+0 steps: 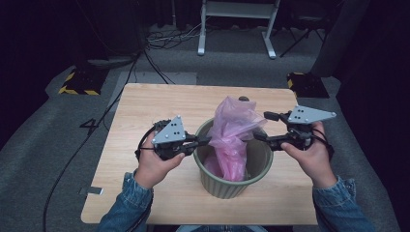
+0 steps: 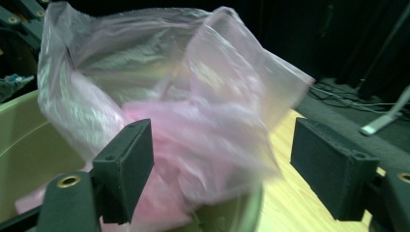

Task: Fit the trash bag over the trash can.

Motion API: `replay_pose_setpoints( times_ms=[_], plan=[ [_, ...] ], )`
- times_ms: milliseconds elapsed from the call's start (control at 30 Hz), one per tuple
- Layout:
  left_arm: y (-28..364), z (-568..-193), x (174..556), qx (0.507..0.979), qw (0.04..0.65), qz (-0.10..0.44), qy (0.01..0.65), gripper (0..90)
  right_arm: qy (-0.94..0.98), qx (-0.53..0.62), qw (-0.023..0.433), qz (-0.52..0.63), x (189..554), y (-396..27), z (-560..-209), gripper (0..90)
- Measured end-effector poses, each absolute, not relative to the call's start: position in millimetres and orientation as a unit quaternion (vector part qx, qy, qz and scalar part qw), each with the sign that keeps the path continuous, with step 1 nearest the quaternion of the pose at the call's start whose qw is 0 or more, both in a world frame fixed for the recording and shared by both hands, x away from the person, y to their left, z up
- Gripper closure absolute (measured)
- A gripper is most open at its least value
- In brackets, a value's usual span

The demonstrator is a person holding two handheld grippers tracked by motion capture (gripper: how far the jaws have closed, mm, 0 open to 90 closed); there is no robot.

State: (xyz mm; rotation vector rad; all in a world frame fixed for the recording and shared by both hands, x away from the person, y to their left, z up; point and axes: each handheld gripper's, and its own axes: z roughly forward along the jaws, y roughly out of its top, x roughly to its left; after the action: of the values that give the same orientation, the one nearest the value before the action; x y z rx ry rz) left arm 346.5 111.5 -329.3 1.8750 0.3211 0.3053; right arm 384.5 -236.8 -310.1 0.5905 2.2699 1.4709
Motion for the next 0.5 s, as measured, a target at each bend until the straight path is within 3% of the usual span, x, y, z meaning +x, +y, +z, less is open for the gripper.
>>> replay_pose_setpoints(
  times_ms=[67, 100, 233, 300, 500],
  plan=[
    [110, -331, 347, 0.8, 0.571, 0.128, 0.135, 90.0, 0.811, 0.208, 0.175, 0.518, 390, -230, -314, 26.2],
    [107, -332, 348, 0.8, 0.571, 0.125, 0.134, 90.0, 0.814, 0.207, 0.164, 0.517, 393, -227, -316, 32.4],
    [107, -333, 348, 0.8, 0.571, 0.129, 0.132, 90.0, 0.837, 0.19, 0.127, 0.497, 395, -221, -321, 84.8],
    [112, -332, 347, 0.795, 0.575, 0.133, 0.138, 90.0, 0.84, 0.19, 0.13, 0.492, 392, -223, -320, 90.0],
    [132, -330, 344, 0.78, 0.591, 0.141, 0.154, 90.0, 0.827, 0.217, 0.154, 0.495, 377, -245, -311, 90.0]
  ],
)
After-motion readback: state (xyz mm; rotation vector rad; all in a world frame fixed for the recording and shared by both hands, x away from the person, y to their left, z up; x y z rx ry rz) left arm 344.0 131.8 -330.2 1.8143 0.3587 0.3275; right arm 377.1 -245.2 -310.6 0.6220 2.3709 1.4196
